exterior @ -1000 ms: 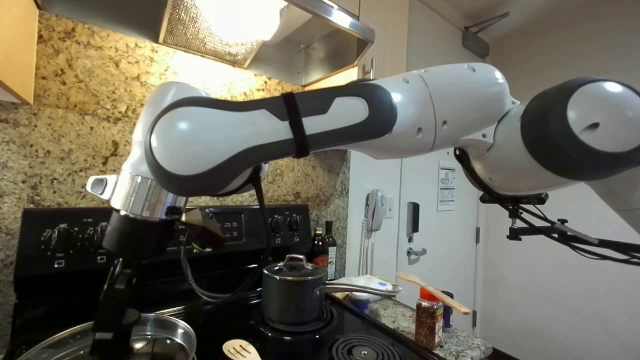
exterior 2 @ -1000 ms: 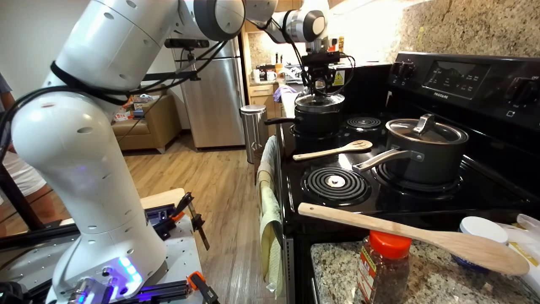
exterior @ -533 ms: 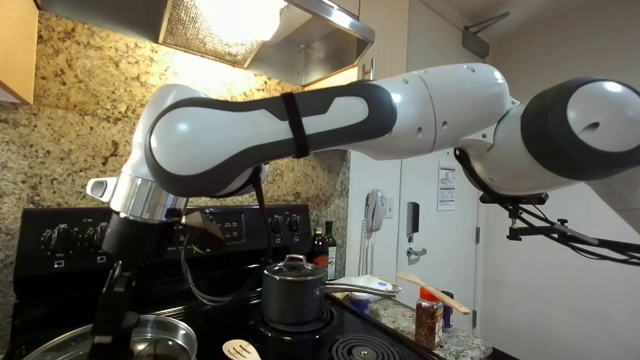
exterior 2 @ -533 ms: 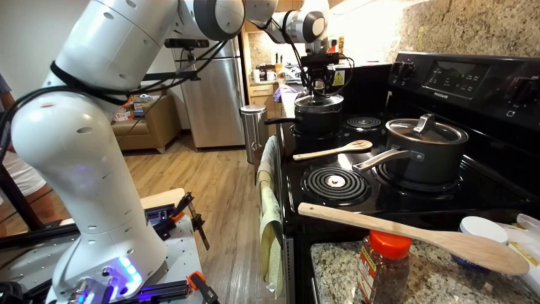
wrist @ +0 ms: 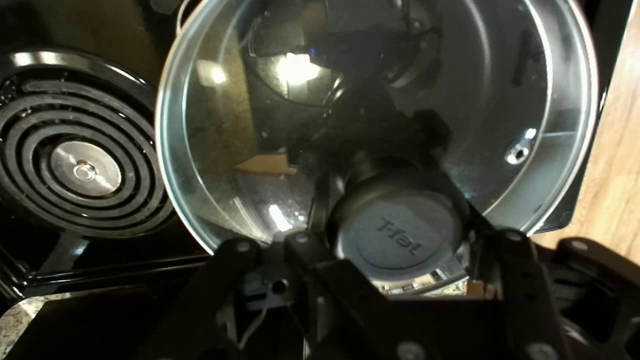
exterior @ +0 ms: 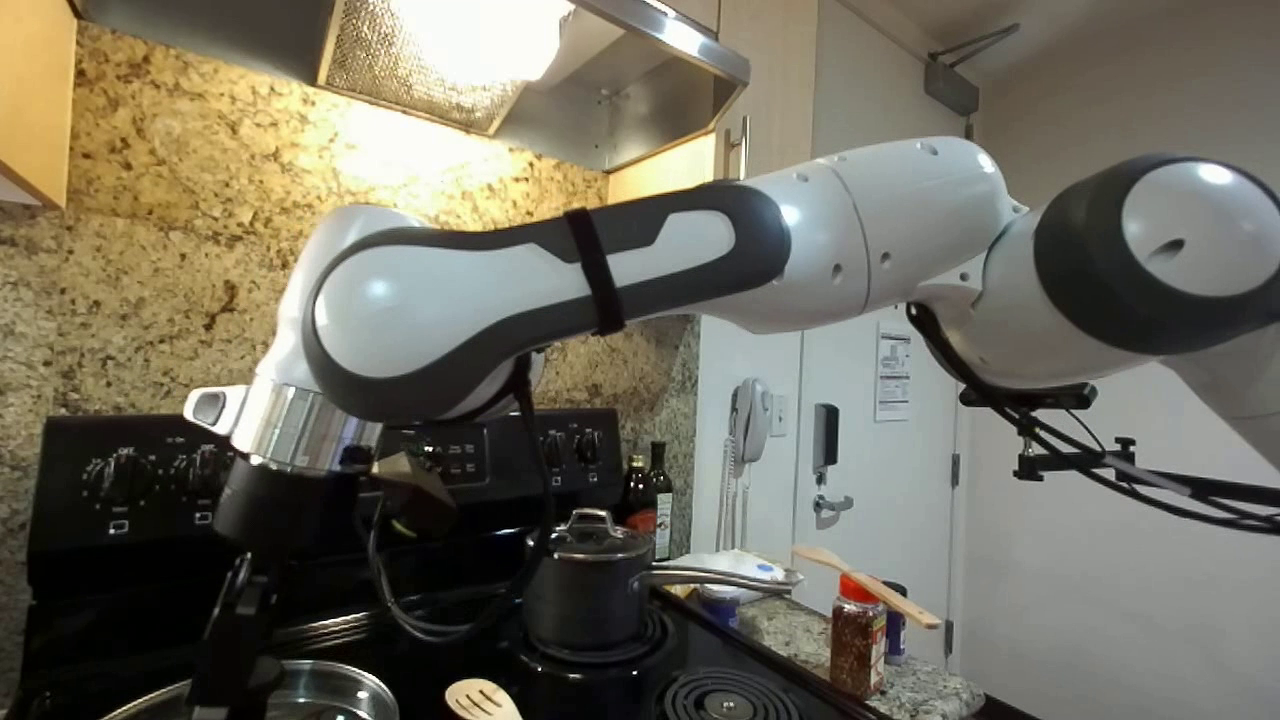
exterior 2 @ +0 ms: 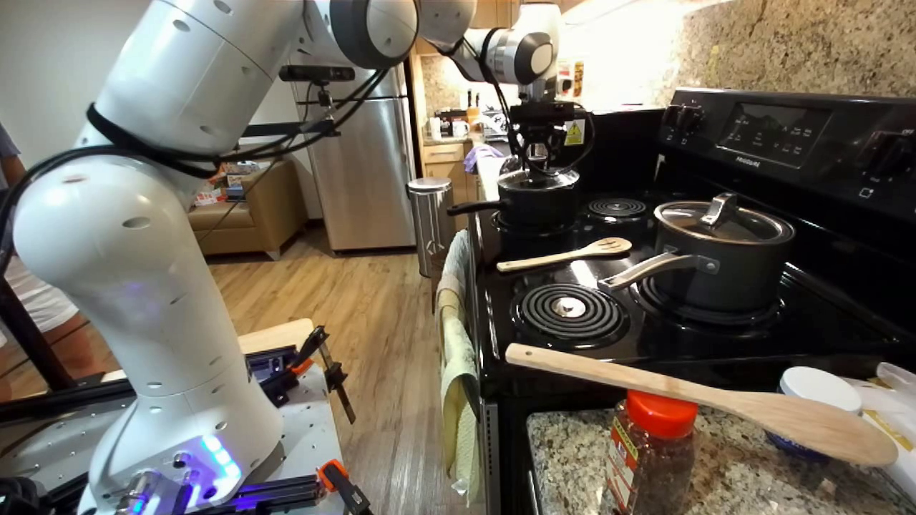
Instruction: Put the glass lid on top of the black pot on the left
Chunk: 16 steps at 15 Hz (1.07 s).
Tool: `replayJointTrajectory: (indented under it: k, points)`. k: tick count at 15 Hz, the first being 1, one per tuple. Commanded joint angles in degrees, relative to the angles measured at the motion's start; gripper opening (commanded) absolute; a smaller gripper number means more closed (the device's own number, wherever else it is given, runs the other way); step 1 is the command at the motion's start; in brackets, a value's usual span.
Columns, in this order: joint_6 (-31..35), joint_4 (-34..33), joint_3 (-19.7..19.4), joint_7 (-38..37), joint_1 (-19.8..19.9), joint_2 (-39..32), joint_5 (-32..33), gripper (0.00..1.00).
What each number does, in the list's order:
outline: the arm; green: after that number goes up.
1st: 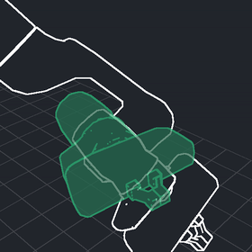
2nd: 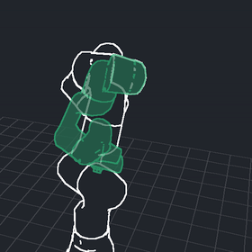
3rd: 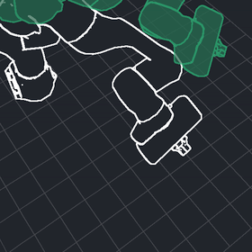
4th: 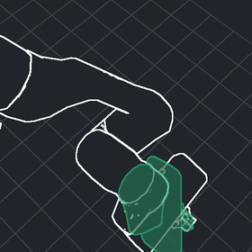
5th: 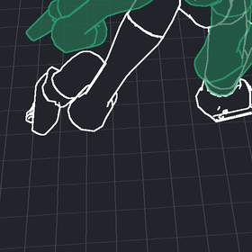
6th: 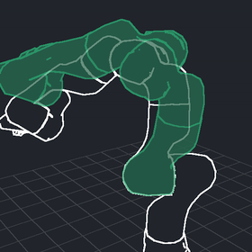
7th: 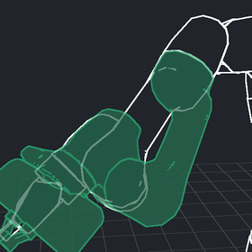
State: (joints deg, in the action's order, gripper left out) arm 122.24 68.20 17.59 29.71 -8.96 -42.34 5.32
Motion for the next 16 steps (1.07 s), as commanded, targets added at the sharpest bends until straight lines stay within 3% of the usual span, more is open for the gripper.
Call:
replayJointTrajectory:
  k: [1,2,3,4,6,12,16]
  points:
    - [1.72,3.86,1.93,1.80,2.16,1.99,-2.80,0.35]
    - [1.67,3.93,2.17,2.01,2.44,1.94,-2.90,0.35]
    - [1.67,3.88,2.35,1.87,2.63,1.97,-3.05,0.85]
    - [1.52,3.96,2.62,1.72,2.83,2.11,-3.11,0.86]
    - [0.48,4.16,3.17,1.08,2.98,2.55,-3.64,0.99]
    - [-4.01,4.70,3.05,-2.98,1.35,7.10,-2.55,1.00]
    - [-2.73,11.11,4.64,-4.35,2.98,14.27,-4.30,1.00]
